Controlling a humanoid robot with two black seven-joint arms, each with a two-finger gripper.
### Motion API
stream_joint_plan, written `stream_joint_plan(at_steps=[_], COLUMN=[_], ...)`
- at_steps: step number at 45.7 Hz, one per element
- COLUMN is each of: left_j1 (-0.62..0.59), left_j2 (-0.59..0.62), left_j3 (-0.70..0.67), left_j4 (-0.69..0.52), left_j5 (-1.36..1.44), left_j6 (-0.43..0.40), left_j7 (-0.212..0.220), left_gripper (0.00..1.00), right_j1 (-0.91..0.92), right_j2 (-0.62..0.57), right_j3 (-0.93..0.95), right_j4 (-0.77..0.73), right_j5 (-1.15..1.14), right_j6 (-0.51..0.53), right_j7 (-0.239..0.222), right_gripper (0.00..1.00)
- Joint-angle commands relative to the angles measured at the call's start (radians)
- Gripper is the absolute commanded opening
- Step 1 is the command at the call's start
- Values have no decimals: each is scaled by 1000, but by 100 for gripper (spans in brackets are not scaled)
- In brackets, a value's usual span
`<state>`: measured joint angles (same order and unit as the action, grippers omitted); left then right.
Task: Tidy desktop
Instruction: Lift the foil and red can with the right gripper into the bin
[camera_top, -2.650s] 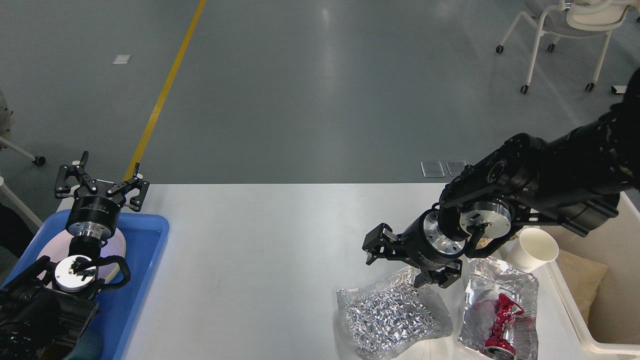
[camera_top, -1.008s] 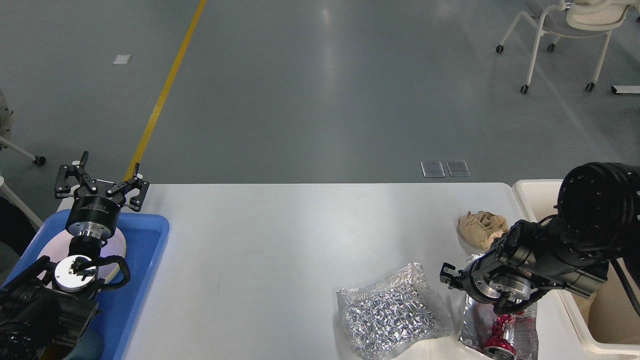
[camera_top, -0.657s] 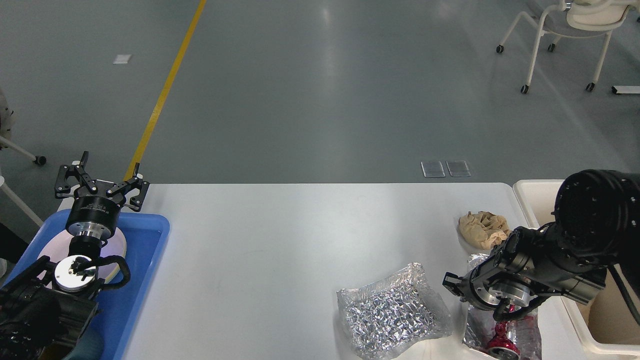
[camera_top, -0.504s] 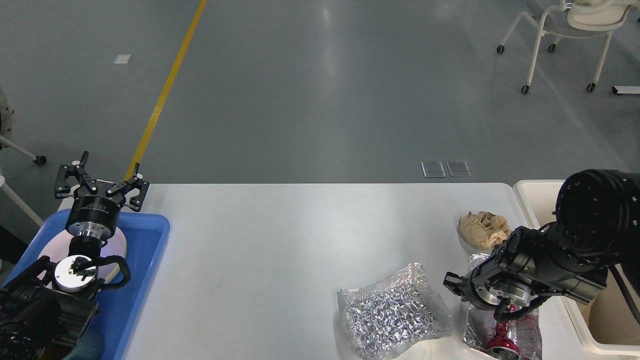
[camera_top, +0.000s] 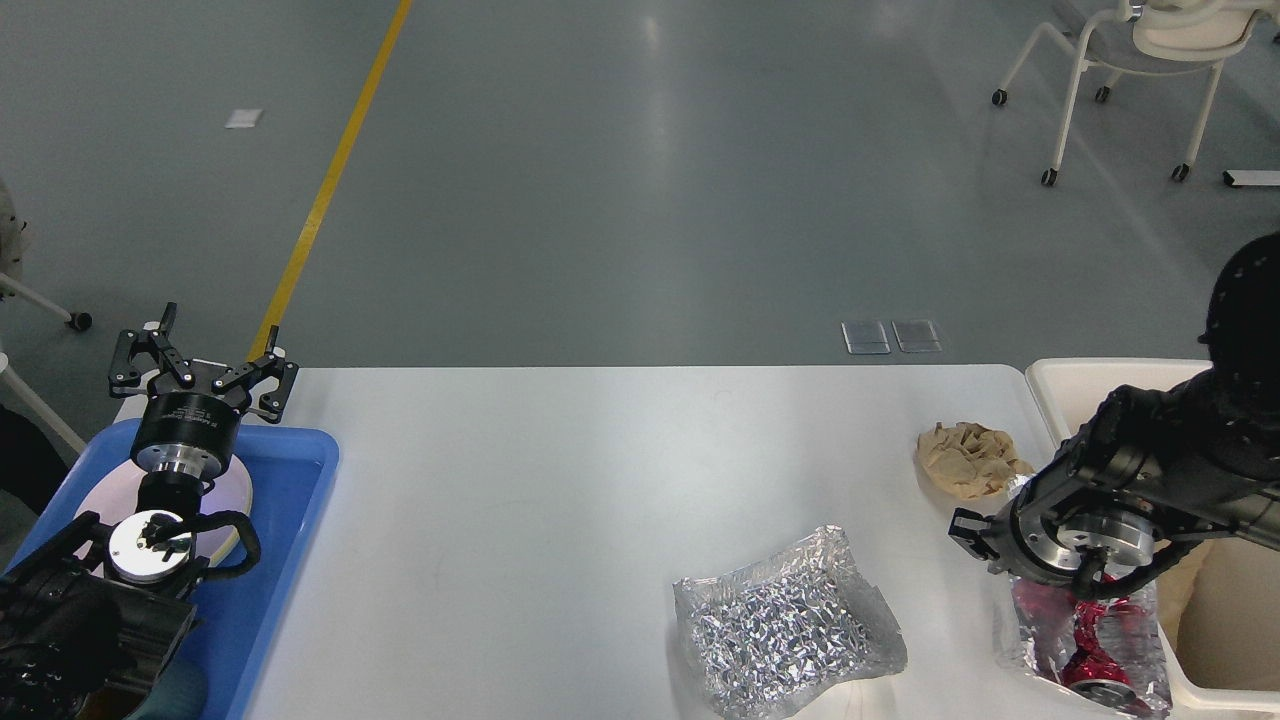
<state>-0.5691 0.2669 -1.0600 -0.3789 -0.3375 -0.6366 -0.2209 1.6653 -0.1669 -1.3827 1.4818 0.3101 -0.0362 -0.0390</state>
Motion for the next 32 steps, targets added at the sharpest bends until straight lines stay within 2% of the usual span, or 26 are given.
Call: stream_joint_plan(at_steps=[1,17,23,32], left_j1=[0,0,0,0], left_j2=[0,0,0,0], left_j3=[0,0,0,0], left_j4=[0,0,0,0], left_j5=[0,0,0,0], left_j6=[0,0,0,0], left_j7=[0,0,0,0], left_gripper=[97,97,97,97], right_j1=[168,519,636,728], right_j2=[-62,-59,-59,-57], right_j3=[-15,-39,51,221], right_j4=[132,202,233,264], right_j5=[-81,-123,-163,-175], right_j6=[54,298,412,509], right_j7=[-2,-2,-4,-13], right_gripper=[0,0,0,0])
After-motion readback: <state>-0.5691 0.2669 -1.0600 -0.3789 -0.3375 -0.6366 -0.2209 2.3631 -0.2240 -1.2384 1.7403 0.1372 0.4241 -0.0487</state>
